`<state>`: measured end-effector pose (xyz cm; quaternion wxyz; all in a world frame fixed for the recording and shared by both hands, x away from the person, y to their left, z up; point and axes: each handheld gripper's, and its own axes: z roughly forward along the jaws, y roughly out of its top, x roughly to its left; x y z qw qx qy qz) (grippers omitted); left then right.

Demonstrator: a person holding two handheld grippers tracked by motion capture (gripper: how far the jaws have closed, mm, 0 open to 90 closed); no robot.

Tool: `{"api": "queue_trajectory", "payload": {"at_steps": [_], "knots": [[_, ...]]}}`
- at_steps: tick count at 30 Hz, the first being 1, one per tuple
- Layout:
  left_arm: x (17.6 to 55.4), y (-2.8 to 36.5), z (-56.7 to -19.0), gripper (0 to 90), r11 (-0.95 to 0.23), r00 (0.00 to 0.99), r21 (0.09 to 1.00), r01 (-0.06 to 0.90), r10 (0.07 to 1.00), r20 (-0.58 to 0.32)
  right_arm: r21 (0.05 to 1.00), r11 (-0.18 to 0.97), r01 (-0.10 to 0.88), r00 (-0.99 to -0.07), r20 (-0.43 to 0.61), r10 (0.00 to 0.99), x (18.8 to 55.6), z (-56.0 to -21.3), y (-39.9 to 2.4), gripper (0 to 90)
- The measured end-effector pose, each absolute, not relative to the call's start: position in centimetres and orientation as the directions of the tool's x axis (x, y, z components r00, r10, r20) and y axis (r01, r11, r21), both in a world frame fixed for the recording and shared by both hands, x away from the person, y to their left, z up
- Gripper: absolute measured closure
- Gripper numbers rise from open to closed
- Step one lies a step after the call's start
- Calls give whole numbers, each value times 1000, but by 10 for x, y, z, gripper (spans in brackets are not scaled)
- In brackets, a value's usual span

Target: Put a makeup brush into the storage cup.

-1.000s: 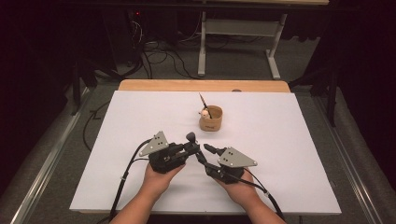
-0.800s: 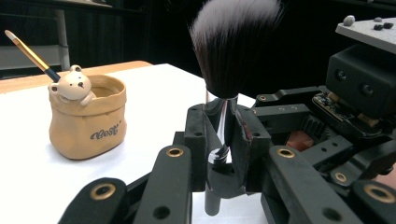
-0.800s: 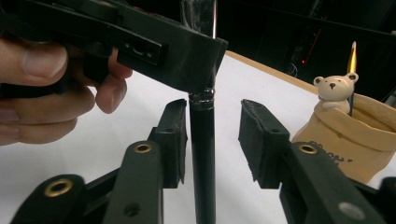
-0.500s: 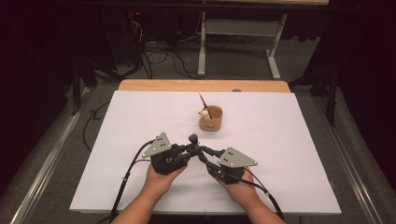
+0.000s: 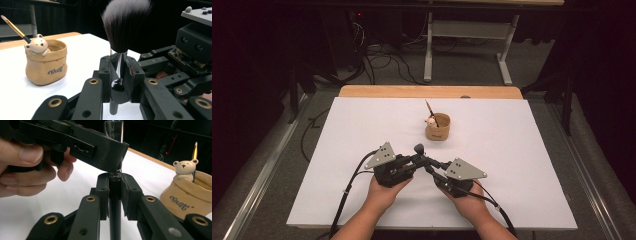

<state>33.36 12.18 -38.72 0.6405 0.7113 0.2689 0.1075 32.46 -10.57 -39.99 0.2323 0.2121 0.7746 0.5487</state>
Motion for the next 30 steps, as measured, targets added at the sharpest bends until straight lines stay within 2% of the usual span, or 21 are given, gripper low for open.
{"api": "queue_trajectory", "payload": {"at_steps": [11, 14, 21, 30], "knots": [[333, 121, -386, 765, -35, 828, 970, 239, 529, -185, 947, 318, 55, -801, -148, 580, 323, -400, -105, 812], [333, 124, -385, 704, -23, 824, 970, 243, 533, -194, 947, 317, 59, -800, -145, 582, 324, -399, -106, 812], [334, 133, -382, 626, -3, 812, 970, 241, 548, -200, 952, 296, 80, -780, -125, 613, 328, -398, -112, 812], [338, 143, -389, 522, -41, 783, 964, 262, 593, -188, 959, 266, 98, -756, -102, 646, 332, -394, -125, 812]]}}
